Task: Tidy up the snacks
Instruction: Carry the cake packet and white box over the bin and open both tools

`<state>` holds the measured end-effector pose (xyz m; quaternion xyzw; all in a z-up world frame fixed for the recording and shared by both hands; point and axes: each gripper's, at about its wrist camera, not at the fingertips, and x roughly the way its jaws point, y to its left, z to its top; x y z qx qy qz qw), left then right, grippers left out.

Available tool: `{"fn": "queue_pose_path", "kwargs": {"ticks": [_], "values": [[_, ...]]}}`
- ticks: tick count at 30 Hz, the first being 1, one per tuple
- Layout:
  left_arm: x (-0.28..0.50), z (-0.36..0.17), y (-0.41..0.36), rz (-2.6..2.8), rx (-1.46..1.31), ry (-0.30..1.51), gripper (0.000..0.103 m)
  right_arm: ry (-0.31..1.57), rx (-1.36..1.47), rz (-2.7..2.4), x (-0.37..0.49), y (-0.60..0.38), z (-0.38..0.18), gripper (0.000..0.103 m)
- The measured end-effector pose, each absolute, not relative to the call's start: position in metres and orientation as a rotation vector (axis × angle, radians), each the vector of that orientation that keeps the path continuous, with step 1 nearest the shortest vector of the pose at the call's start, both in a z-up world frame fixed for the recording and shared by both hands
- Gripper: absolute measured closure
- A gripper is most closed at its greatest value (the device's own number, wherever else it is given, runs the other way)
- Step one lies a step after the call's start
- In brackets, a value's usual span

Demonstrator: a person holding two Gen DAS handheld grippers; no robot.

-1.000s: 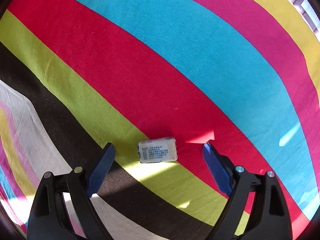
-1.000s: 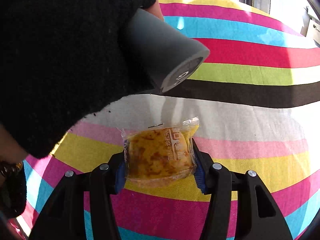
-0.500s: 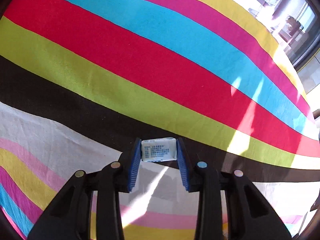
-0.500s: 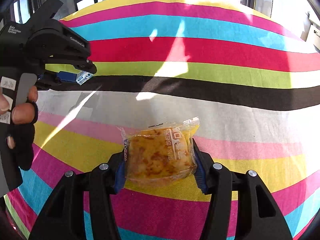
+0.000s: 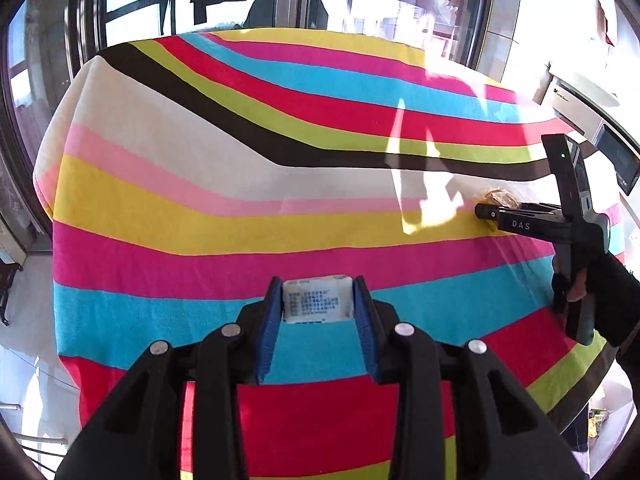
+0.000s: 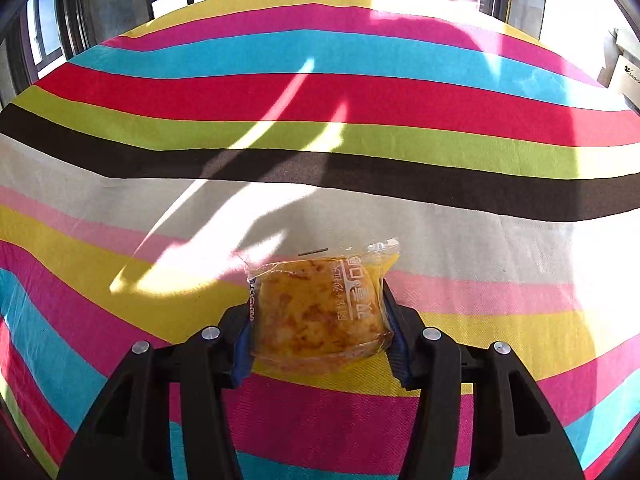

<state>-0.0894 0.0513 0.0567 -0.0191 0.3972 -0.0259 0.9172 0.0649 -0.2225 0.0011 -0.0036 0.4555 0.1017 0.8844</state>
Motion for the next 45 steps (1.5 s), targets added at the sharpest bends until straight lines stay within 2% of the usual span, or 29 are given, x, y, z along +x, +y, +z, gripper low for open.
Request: {"fn": "queue_pose_path", "kwargs": {"ticks": [4, 15, 29, 45], "values": [[-0.123, 0.053, 0.071, -0.048, -0.073, 0.829, 0.068, 0.914, 0.089, 0.283, 0.015, -0.206, 0.023, 0.052], [-0.166, 0.028, 0.065, -0.047, -0.019, 0.906, 0.068, 0.878, 0.022, 0.374, -0.116, -0.169, 0.042, 0.052], [-0.175, 0.04, -0.022, -0.233, 0.089, 0.91, 0.068, 0.807, 0.091, 0.319, -0.196, -0.235, 0.066, 0.052], [-0.198, 0.057, -0.164, -0.527, 0.326, 0.861, 0.068, 0.752, 0.215, 0.087, -0.295, -0.349, 0.075, 0.052]]}}
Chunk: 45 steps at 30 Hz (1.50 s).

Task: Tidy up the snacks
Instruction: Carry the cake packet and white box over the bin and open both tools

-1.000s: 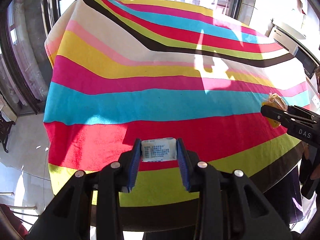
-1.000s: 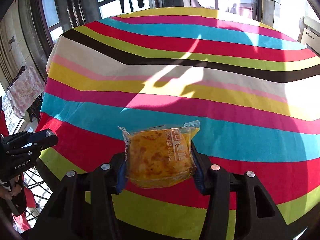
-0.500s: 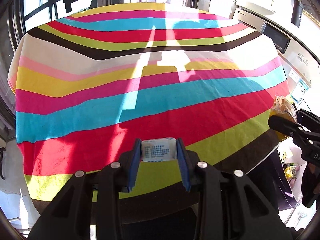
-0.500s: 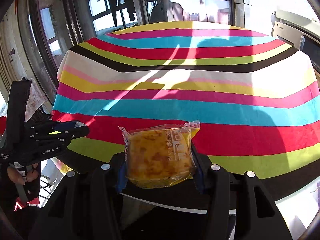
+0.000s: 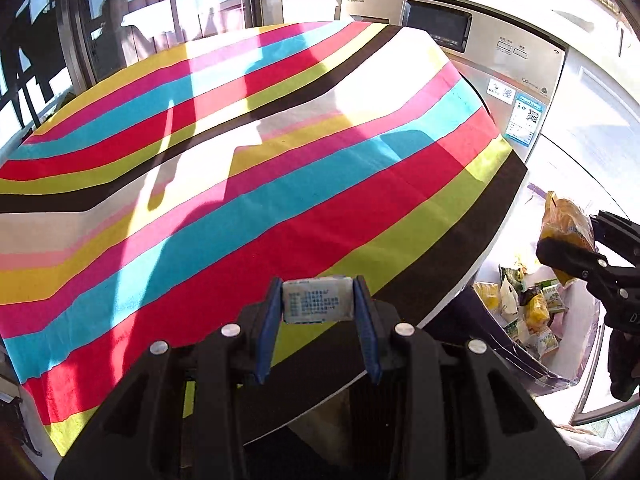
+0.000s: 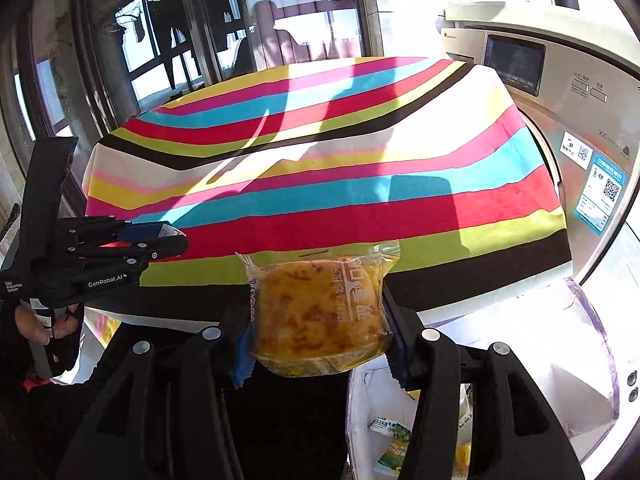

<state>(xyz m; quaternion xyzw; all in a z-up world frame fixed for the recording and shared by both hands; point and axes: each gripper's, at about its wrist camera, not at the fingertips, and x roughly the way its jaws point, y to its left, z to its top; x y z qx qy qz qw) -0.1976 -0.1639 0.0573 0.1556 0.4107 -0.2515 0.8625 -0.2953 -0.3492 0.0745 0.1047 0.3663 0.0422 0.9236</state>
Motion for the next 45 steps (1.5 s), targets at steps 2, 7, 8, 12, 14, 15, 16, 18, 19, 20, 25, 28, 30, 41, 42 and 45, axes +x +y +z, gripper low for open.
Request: {"fn": "queue_pose_path", "kwargs": {"ticks": [2, 7, 8, 12, 14, 15, 16, 18, 19, 20, 25, 28, 30, 41, 42, 45], "values": [[-0.203, 0.057, -0.181, -0.565, 0.355, 0.859, 0.068, 0.747, 0.247, 0.055, -0.307, -0.363, 0.073, 0.052], [-0.217, 0.052, -0.222, -0.661, 0.415, 0.87, 0.068, 0.749, 0.313, -0.031, -0.332, -0.395, 0.062, 0.052], [-0.219, 0.051, -0.23, -0.679, 0.425, 0.875, 0.068, 0.748, 0.32, -0.05, -0.337, -0.4, 0.061, 0.052], [-0.226, 0.042, -0.259, -0.735, 0.467, 0.898, 0.068, 0.761, 0.325, -0.127, -0.356, -0.418, 0.052, 0.052], [-0.232, 0.037, -0.273, -0.757, 0.489, 0.904, 0.068, 0.767, 0.315, -0.174, -0.365, -0.426, 0.049, 0.052], [-0.234, 0.036, -0.28, -0.768, 0.498, 0.906, 0.068, 0.767, 0.314, -0.197, -0.369, -0.43, 0.047, 0.052], [-0.237, 0.034, -0.286, -0.779, 0.507, 0.909, 0.068, 0.767, 0.319, -0.216, -0.374, -0.434, 0.045, 0.052], [-0.242, 0.03, -0.299, -0.802, 0.528, 0.912, 0.068, 0.772, 0.339, -0.241, -0.381, -0.442, 0.041, 0.052], [-0.245, 0.029, -0.305, -0.814, 0.542, 0.911, 0.068, 0.782, 0.339, -0.253, -0.382, -0.446, 0.038, 0.052], [-0.249, 0.027, -0.311, -0.825, 0.555, 0.909, 0.068, 0.791, 0.331, -0.267, -0.384, -0.448, 0.035, 0.052], [-0.265, 0.016, -0.339, -0.878, 0.621, 0.906, 0.068, 0.82, 0.314, -0.297, -0.389, -0.455, 0.024, 0.052], [-0.272, 0.01, -0.353, -0.906, 0.645, 0.913, 0.068, 0.841, 0.296, -0.312, -0.391, -0.457, 0.018, 0.052], [-0.277, 0.007, -0.361, -0.919, 0.652, 0.915, 0.068, 0.851, 0.282, -0.321, -0.392, -0.457, 0.016, 0.052], [-0.284, 0.011, -0.369, -0.939, 0.597, 0.911, 0.067, 0.844, 0.308, -0.331, -0.397, -0.462, 0.013, 0.052], [-0.284, 0.014, -0.368, -0.943, 0.579, 0.906, 0.067, 0.838, 0.31, -0.332, -0.397, -0.462, 0.015, 0.052], [-0.284, 0.024, -0.365, -0.948, 0.551, 0.882, 0.067, 0.821, 0.302, -0.338, -0.398, -0.462, 0.021, 0.052]]}}
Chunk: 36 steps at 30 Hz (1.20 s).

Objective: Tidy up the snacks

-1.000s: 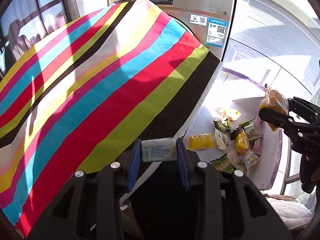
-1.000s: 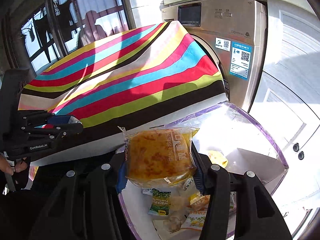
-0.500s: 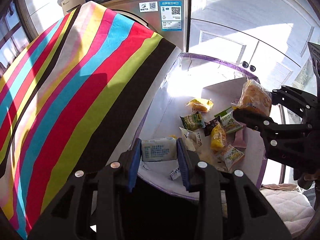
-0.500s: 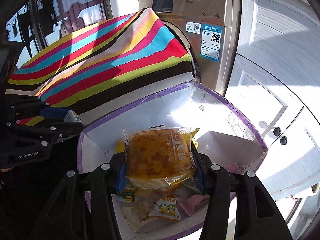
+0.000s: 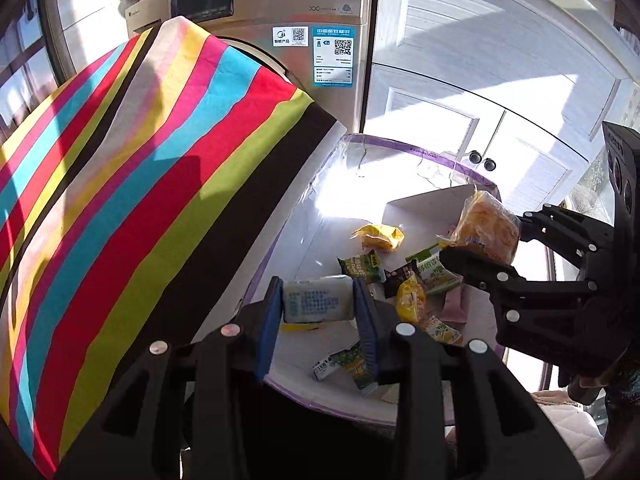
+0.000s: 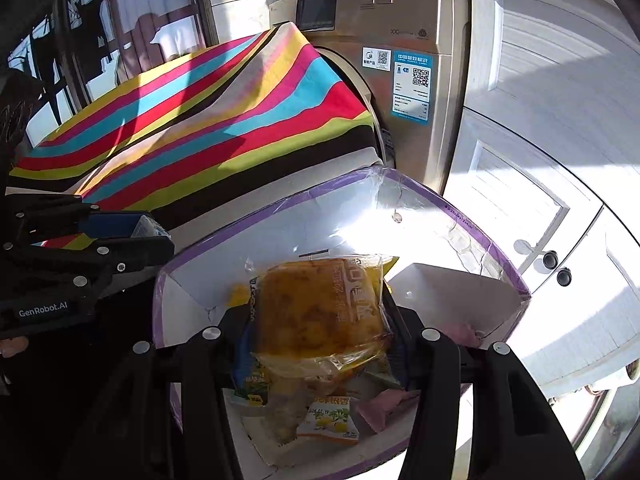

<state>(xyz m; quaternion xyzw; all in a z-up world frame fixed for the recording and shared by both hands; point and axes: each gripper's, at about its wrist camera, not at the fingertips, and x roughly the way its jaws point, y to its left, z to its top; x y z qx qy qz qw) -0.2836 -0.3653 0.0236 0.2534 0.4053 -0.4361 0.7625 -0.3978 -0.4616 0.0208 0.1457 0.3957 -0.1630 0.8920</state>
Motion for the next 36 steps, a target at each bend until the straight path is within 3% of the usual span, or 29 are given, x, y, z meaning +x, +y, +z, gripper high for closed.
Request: {"fn": "queue_pose_path", "kwargs": {"ticks": [5, 6, 7, 8, 9, 11, 12, 16, 19, 27, 31, 36], "values": [[-0.28, 0.023, -0.366, -0.955, 0.536, 0.906, 0.066, 0.827, 0.31, -0.315, -0.395, -0.46, 0.024, 0.049], [-0.279, 0.022, -0.366, -0.962, 0.528, 0.918, 0.054, 0.838, 0.313, -0.312, -0.393, -0.459, 0.023, 0.048], [-0.278, 0.023, -0.365, -0.976, 0.515, 0.922, 0.042, 0.838, 0.316, -0.321, -0.393, -0.459, 0.023, 0.036], [-0.278, 0.028, -0.364, -0.994, 0.495, 0.904, 0.018, 0.827, 0.323, -0.339, -0.394, -0.46, 0.024, 0.026], [-0.278, 0.038, -0.361, -1.001, 0.474, 0.856, 0.01, 0.807, 0.334, -0.354, -0.397, -0.462, 0.028, 0.024], [-0.278, 0.066, -0.354, -0.987, 0.445, 0.739, 0.006, 0.751, 0.363, -0.397, -0.405, -0.469, 0.04, 0.014], [-0.278, 0.083, -0.348, -0.985, 0.421, 0.679, 0.002, 0.711, 0.381, -0.429, -0.411, -0.474, 0.048, 0.015], [-0.279, 0.141, -0.326, -0.929, 0.354, 0.477, 0.002, 0.561, 0.535, -0.516, -0.437, -0.498, 0.077, 0.015], [-0.276, 0.15, -0.32, -0.859, 0.329, 0.479, 0.002, 0.564, 0.694, -0.606, -0.446, -0.515, 0.08, 0.015], [-0.262, 0.044, -0.349, -0.893, 0.523, 0.91, 0.002, 0.857, 0.583, -0.705, -0.421, -0.487, 0.042, 0.014], [-0.271, -0.007, -0.349, -0.87, 0.614, 0.986, 0.002, 1.013, 0.57, -0.663, -0.403, -0.466, 0.002, 0.015], [-0.272, -0.031, -0.342, -0.848, 0.631, 1.062, 0.002, 1.086, 0.533, -0.642, -0.394, -0.452, -0.018, 0.015]]}}
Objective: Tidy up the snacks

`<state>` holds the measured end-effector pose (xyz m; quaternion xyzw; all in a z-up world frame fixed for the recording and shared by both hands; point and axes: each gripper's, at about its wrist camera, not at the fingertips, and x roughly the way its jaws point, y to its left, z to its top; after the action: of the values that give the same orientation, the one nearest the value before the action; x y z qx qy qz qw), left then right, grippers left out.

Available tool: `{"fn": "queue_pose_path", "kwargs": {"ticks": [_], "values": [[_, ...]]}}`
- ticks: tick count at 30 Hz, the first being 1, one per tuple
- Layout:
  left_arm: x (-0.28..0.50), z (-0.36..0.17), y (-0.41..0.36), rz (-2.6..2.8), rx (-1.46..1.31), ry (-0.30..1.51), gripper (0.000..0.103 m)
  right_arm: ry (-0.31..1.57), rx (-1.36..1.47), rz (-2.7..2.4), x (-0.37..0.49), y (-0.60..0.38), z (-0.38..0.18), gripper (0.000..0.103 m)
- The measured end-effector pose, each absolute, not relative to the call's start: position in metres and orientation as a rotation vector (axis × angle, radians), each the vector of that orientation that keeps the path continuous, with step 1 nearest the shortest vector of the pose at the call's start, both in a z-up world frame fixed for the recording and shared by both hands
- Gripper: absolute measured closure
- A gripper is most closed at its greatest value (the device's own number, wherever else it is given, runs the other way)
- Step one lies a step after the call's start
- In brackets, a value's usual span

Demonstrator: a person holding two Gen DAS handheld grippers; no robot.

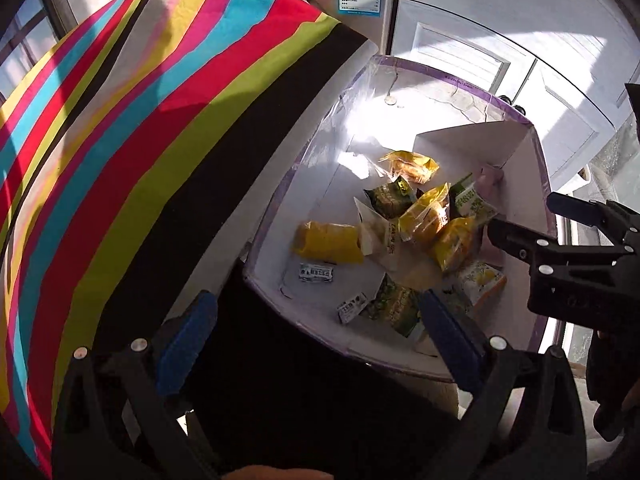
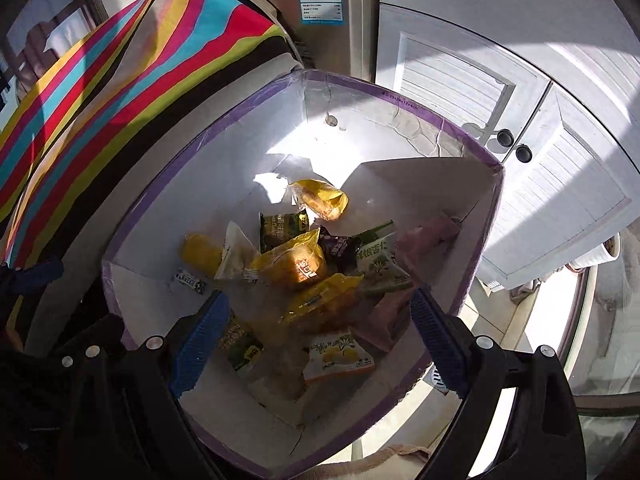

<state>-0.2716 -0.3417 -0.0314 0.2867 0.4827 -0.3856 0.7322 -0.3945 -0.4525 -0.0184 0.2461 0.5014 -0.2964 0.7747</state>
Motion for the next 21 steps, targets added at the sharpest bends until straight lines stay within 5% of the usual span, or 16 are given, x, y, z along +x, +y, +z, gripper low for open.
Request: {"fn": "queue_pose_path", "kwargs": {"ticks": [21], "values": [[-0.2674, -0.029, -0.343, -0.832, 0.618, 1.078, 0.002, 1.095, 0.584, -0.611, -0.3919, -0.4582, -0.0248, 0.015]]}}
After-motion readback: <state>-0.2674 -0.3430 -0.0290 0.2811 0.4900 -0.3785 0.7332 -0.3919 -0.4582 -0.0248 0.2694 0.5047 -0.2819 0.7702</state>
